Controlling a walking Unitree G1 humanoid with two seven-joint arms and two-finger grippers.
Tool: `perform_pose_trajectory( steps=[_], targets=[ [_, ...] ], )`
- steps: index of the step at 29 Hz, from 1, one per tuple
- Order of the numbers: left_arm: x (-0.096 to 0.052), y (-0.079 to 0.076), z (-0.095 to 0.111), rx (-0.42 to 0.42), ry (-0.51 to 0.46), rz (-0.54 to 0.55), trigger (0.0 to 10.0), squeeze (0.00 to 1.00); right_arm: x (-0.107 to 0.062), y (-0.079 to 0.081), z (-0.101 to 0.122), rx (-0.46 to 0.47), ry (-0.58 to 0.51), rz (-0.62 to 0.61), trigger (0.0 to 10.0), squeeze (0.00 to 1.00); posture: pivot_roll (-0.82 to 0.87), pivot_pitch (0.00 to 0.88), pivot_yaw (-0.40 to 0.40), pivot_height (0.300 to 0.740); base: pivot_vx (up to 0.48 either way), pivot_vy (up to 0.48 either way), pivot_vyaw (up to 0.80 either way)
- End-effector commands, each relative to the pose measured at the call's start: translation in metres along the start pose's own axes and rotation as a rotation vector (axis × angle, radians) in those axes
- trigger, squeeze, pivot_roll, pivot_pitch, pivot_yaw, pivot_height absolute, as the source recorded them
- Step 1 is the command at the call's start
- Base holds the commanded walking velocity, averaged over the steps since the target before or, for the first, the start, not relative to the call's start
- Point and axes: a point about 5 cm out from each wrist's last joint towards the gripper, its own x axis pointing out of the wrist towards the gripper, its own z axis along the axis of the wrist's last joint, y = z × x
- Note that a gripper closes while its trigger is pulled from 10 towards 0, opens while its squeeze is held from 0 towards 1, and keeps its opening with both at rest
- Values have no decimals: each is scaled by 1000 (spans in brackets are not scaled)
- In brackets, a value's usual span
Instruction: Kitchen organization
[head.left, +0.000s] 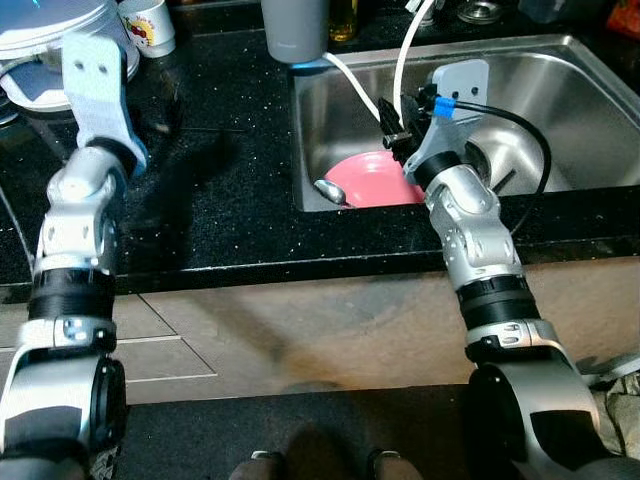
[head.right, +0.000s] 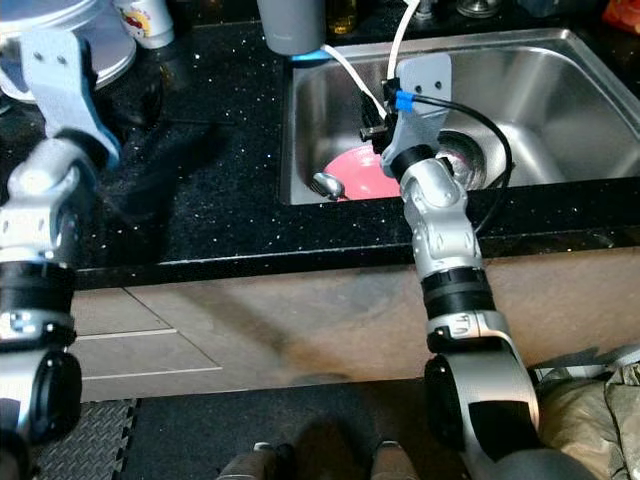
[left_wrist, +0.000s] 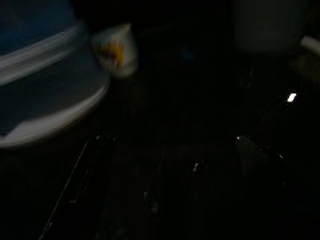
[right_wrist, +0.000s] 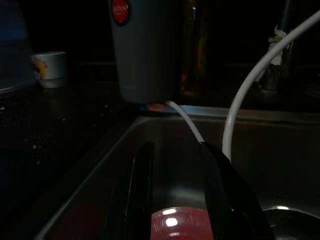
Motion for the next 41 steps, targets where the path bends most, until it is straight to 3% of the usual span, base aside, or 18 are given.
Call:
perform_pose_trajectory(
  steps=[1,10,13,16,22,30,37,41],
  targets=[
    [-6,7,-7,29,43,48,10000,0,-3,3,1,6,-23,9,10000,0,36,186,32,740,0,0,0],
    [-19,12,-7,13,97,107,10000,0,-7,2,4,-71,-42,8,10000,0,31,188,-1,740,0,0,0],
    [-21,9,-7,0,106,103,10000,0,-7,4,3,-73,-41,11,10000,0,31,187,-6,740,0,0,0],
    [-25,-3,-8,-21,118,64,10000,0,-8,8,2,-68,-44,15,10000,0,27,182,-14,740,0,0,0],
    [-27,-9,-7,-28,129,44,10000,0,-10,8,1,-62,-45,5,10000,0,28,177,-16,740,0,0,0],
    [-26,-14,-7,-19,151,20,10000,0,-11,7,0,-31,-52,-12,10000,0,32,175,-9,740,0,0,0],
    [-22,-8,-4,-13,167,39,10000,0,-8,4,5,-12,-63,-16,10000,0,34,186,-7,740,0,0,0],
    [-12,-5,3,6,138,20,10000,0,-5,2,9,-7,-69,-18,10000,0,34,195,-11,740,0,0,0]
  ],
)
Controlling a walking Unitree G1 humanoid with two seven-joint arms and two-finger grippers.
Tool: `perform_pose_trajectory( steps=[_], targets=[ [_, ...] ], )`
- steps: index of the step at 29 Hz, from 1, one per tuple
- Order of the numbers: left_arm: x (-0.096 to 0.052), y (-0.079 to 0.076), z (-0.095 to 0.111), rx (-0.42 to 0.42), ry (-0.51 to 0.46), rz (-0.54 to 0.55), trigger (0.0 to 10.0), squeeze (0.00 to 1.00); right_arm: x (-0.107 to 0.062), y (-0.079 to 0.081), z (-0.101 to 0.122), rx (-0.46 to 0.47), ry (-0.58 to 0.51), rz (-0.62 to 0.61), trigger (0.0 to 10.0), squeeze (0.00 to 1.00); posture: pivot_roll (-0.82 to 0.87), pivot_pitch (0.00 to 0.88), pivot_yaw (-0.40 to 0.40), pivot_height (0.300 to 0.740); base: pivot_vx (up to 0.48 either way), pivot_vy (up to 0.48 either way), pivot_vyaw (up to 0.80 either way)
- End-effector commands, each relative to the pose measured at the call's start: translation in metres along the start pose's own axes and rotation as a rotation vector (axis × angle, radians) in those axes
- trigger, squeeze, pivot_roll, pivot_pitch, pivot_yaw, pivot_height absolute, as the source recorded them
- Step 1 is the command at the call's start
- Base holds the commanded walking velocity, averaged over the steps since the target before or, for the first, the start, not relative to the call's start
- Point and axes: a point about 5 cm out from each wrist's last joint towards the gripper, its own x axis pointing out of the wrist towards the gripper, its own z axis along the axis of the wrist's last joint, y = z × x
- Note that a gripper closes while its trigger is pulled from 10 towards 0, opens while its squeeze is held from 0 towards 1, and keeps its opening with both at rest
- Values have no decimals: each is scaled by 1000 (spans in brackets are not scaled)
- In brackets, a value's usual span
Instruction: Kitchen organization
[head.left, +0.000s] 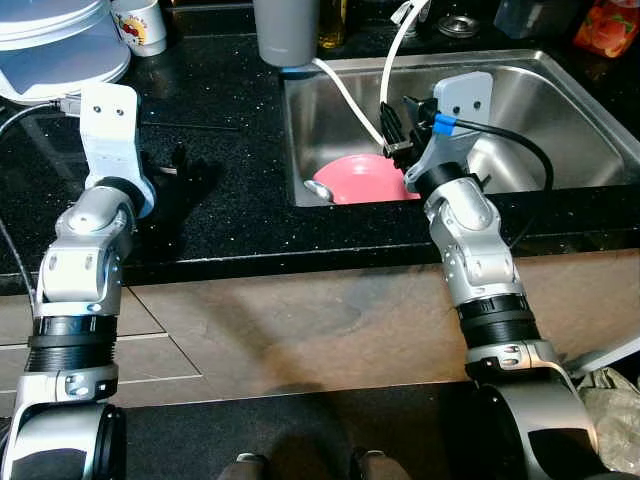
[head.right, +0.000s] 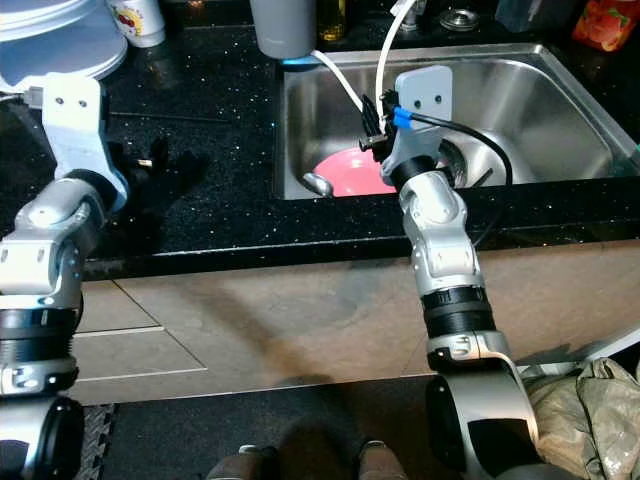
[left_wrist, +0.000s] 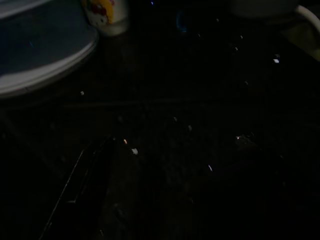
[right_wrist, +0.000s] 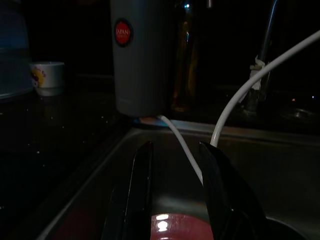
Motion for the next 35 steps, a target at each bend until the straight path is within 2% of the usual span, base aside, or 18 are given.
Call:
perform_pose_trajectory(
  steps=[1,4,8,12,16,18,22,25,27,33,35],
  targets=[
    [5,4,1,26,-2,-9,10000,0,1,-3,2,15,-6,-5,10000,0,32,202,-11,740,0,0,0],
    [21,9,3,57,20,-9,10000,0,3,-3,4,15,-7,2,10000,0,31,215,-14,740,0,0,0],
    [32,13,3,79,48,-6,10000,0,4,-3,7,14,-11,8,10000,0,27,228,-13,740,0,0,0],
    [45,14,9,65,63,-23,10000,0,8,-5,11,8,-16,9,10000,0,25,258,-8,740,0,0,0],
    [52,13,14,67,61,-33,10000,0,10,-7,13,5,-18,4,10000,0,21,280,-4,740,0,0,0],
    [57,12,21,32,46,-26,10000,0,11,-8,15,3,-21,-1,10000,0,16,299,-1,740,0,0,0],
    [62,8,32,-31,19,-26,10000,0,11,-11,18,0,-27,-6,10000,0,15,324,-2,740,0,0,0],
    [65,3,39,-26,9,-34,10000,0,11,-13,18,-3,-24,-9,10000,0,18,335,-1,740,0,0,0],
    [68,-3,42,-6,35,-48,10000,0,13,-15,18,-9,-16,-11,10000,0,16,358,2,740,0,0,0],
    [70,-2,46,38,83,1,10000,0,16,-15,19,-20,-12,-3,10000,0,14,375,3,740,0,0,0],
    [70,-2,45,22,100,-2,10000,0,16,-15,19,-20,-11,-1,10000,0,15,380,5,740,0,0,0]
  ],
)
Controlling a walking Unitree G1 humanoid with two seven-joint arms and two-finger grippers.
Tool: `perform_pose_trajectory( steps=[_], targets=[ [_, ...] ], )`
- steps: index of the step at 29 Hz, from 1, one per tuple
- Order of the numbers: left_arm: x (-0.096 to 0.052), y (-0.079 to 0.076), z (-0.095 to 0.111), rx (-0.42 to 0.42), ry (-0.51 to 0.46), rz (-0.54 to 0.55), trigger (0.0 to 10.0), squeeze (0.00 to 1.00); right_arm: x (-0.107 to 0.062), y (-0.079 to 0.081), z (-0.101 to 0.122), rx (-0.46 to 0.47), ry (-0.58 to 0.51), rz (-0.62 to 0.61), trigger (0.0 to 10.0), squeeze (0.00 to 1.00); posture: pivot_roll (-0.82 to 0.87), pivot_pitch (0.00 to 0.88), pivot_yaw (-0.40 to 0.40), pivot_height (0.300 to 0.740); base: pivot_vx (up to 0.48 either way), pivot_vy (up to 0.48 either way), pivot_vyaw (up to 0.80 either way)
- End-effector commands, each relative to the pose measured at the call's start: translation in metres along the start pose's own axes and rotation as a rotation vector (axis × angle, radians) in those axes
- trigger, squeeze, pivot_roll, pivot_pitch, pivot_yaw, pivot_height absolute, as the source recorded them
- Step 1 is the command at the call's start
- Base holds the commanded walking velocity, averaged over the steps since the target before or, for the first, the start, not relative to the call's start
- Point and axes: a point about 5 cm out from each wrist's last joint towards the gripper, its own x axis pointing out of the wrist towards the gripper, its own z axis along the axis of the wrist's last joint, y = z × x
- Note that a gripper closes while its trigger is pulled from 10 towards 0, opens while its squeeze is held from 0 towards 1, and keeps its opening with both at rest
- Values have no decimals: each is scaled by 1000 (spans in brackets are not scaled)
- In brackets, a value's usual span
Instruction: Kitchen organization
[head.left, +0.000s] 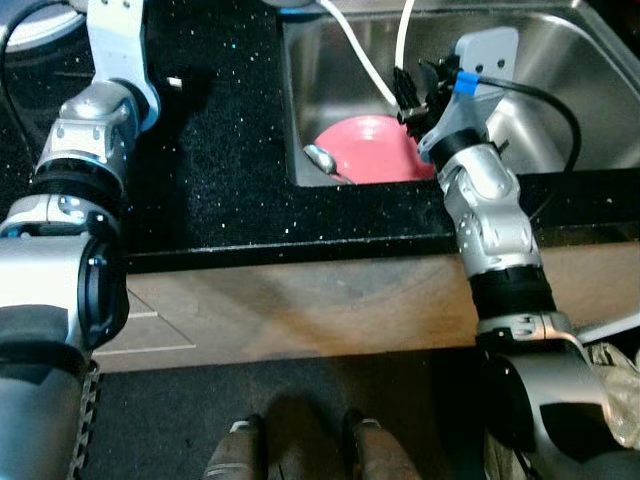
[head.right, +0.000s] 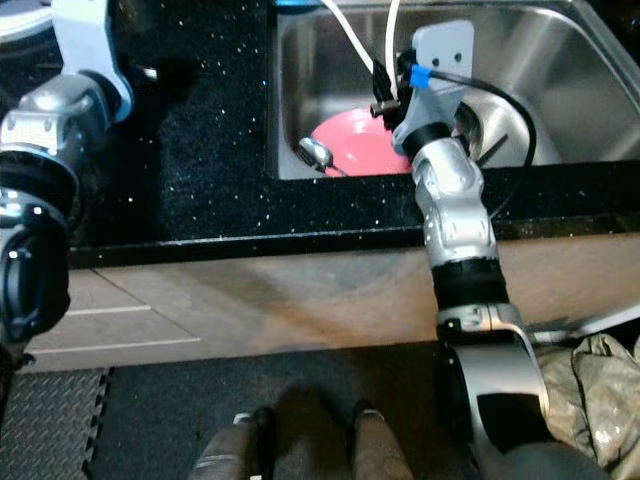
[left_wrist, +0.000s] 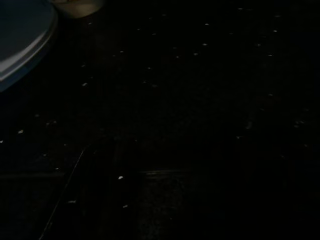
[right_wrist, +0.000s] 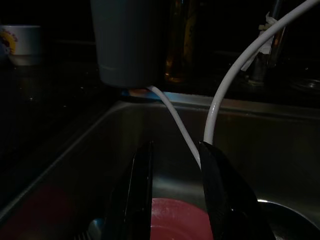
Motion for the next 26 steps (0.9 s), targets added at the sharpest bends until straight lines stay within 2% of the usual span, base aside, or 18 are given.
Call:
perform_pose_trajectory(
  steps=[1,7,8,9,10,11,14,17,21,26],
  targets=[
    [-1,3,-16,34,92,26,10000,0,-1,1,-6,-1,21,7,10000,0,15,381,6,740,0,0,0],
    [-1,8,-14,-22,143,49,10000,0,0,1,-5,0,24,8,10000,0,9,382,8,740,0,0,0],
    [-2,8,-14,2,195,16,10000,0,1,0,-5,-3,25,12,10000,0,7,378,7,740,0,0,0],
    [-2,8,-14,2,195,16,10000,0,1,0,-5,-3,25,12,10000,0,7,378,7,740,0,0,0],
    [-2,7,-11,34,222,-13,10000,0,2,-1,-3,-8,25,17,10000,0,9,378,7,740,0,0,0],
    [-3,8,-9,101,247,-50,10000,0,3,-3,-2,-10,24,20,10000,0,9,375,5,740,0,0,0],
    [-4,7,-9,133,276,-88,10000,0,3,-3,-1,-10,24,22,10000,0,10,371,4,740,0,0,0],
    [-7,7,-10,210,349,-210,10000,0,6,-5,1,-11,23,27,10000,0,14,367,3,740,0,0,0],
    [-9,8,-9,254,375,-278,10000,0,6,-6,2,-12,23,30,10000,0,17,365,1,740,0,0,0],
    [-15,-10,-2,320,411,-621,10000,0,7,-7,3,-17,18,41,10000,0,21,361,-9,740,0,0,0]
  ],
)
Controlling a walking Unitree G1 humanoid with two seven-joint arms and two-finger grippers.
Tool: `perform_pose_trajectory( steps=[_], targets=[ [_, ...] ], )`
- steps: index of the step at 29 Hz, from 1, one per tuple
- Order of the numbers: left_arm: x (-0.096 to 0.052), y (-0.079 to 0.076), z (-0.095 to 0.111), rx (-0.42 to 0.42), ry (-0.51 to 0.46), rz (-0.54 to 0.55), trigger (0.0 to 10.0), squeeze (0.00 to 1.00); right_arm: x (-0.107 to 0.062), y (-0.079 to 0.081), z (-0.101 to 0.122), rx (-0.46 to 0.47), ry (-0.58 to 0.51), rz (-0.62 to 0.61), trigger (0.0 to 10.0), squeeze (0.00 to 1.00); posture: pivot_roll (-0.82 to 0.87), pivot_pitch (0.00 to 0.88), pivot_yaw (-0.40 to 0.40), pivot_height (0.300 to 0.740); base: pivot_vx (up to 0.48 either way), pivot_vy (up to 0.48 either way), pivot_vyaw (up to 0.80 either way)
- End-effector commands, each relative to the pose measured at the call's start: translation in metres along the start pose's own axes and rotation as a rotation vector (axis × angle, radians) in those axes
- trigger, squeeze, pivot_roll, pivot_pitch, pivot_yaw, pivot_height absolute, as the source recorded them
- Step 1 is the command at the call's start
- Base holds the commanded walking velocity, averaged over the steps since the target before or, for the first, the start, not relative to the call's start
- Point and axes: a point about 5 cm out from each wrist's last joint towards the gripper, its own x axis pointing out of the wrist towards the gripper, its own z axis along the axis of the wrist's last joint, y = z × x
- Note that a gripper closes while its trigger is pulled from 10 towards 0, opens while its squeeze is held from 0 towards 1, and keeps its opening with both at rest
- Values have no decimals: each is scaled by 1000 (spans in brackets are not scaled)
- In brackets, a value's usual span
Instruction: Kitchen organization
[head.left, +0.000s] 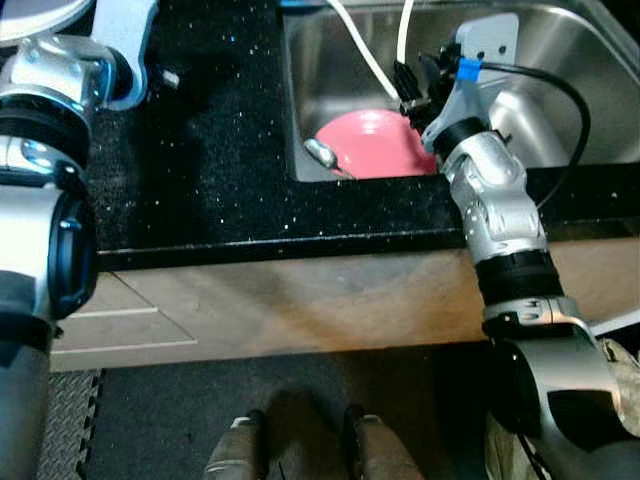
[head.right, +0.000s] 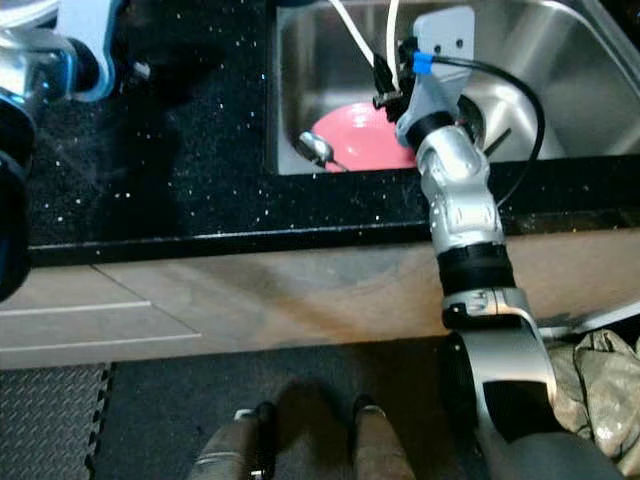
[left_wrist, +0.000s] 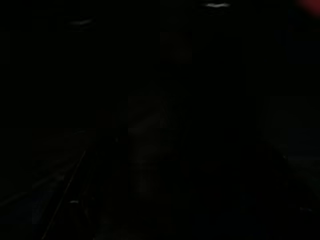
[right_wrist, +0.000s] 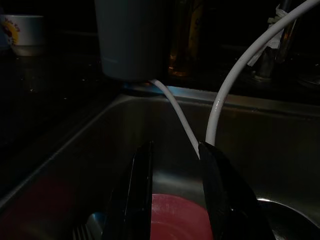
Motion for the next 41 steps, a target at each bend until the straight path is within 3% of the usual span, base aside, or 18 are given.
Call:
perform_pose_trajectory(
  steps=[1,4,11,13,14,15,20,22,23,24,25,26,27,32,35,36,37,41],
  targets=[
    [10,-13,-27,0,135,-104,10000,0,1,0,1,-2,-7,8,10000,0,21,361,-9,740,0,0,0],
    [12,-21,-22,1,119,-189,10000,0,2,0,2,-4,-10,12,10000,0,20,360,-13,740,0,0,0],
    [12,-49,8,-133,-69,-548,10000,0,6,-2,8,-15,-28,11,10000,0,20,355,-14,740,0,0,0],
    [7,-56,24,-206,-187,-677,10000,0,6,-4,9,-19,-31,7,10000,0,20,352,-14,740,0,0,0],
    [7,-56,24,-206,-187,-677,10000,0,6,-4,9,-19,-31,7,10000,0,20,352,-14,740,0,0,0],
    [2,-61,40,-270,-306,-785,10000,0,7,-7,10,-23,-34,2,10000,0,21,345,-18,740,0,0,0],
    [-3,-62,62,-382,-546,-800,10000,0,8,-10,12,-26,-39,-5,10000,0,26,341,-22,740,0,0,0],
    [6,-55,64,-403,-628,-572,10000,0,9,-9,12,-24,-42,-6,10000,0,35,336,-22,740,0,0,0],
    [6,-55,64,-403,-628,-572,10000,0,9,-9,12,-24,-42,-6,10000,0,35,336,-22,740,0,0,0],
    [17,-43,57,-355,-607,-189,10000,0,10,-8,12,-19,-46,-7,10000,0,37,329,-24,740,0,0,0],
    [20,-38,54,-312,-578,-27,10000,0,10,-7,12,-17,-48,-6,10000,0,37,329,-24,740,0,0,0],
    [20,-38,54,-312,-578,-27,10000,0,10,-7,12,-17,-48,-6,10000,0,37,329,-24,740,0,0,0],
    [18,-27,47,-206,-536,222,10000,0,11,-5,12,-10,-52,-6,10000,0,38,326,-24,740,0,0,0],
    [9,-8,35,-160,-509,384,10000,0,11,-3,11,0,-55,-4,10000,0,39,319,-21,740,0,0,0],
    [-1,16,7,-112,-351,607,10000,0,11,-2,9,8,-56,-4,10000,0,43,315,-18,740,0,0,0],
    [-1,16,7,-112,-351,607,10000,0,11,-2,9,8,-56,-4,10000,0,43,315,-18,740,0,0,0],
    [-7,28,-7,-135,-301,720,10000,0,11,-1,8,8,-55,-4,10000,0,42,312,-15,740,0,0,0],
    [-15,40,-28,-221,-270,844,10000,0,11,-1,7,1,-55,-4,10000,0,41,308,-8,740,0,0,0]
  ],
)
